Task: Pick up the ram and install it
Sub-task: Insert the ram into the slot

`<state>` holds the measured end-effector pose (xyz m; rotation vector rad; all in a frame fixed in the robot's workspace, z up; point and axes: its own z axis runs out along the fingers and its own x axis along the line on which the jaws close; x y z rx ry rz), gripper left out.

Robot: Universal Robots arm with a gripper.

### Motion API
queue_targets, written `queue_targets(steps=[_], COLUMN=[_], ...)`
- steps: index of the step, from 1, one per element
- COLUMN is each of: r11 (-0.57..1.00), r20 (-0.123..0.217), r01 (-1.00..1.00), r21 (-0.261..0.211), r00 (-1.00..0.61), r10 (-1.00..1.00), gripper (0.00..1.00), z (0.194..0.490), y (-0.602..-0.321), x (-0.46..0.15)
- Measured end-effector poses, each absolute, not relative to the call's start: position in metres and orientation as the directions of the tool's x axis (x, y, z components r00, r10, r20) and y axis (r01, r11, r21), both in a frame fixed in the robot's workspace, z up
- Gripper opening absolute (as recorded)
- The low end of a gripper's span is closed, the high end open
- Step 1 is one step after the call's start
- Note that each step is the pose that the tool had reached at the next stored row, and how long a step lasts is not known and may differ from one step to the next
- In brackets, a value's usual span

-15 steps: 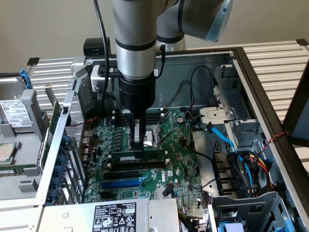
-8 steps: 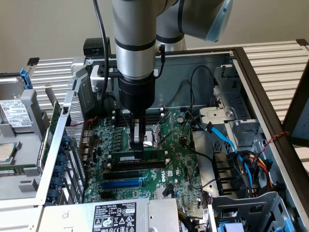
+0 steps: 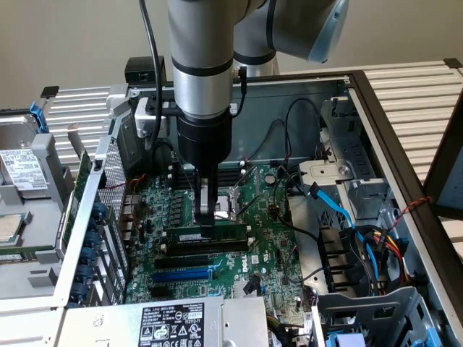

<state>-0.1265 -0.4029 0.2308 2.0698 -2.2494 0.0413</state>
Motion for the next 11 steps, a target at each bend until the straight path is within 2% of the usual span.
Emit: queue_targets(steps=[11], r11=[0.078], r20=[0.080], r01=[-0.996], r21=[0.037], r00=[-0.075], r10=[-0.994], gripper=[0.14], z=[0.2308], y=[-0.4030], x=[-0.1266])
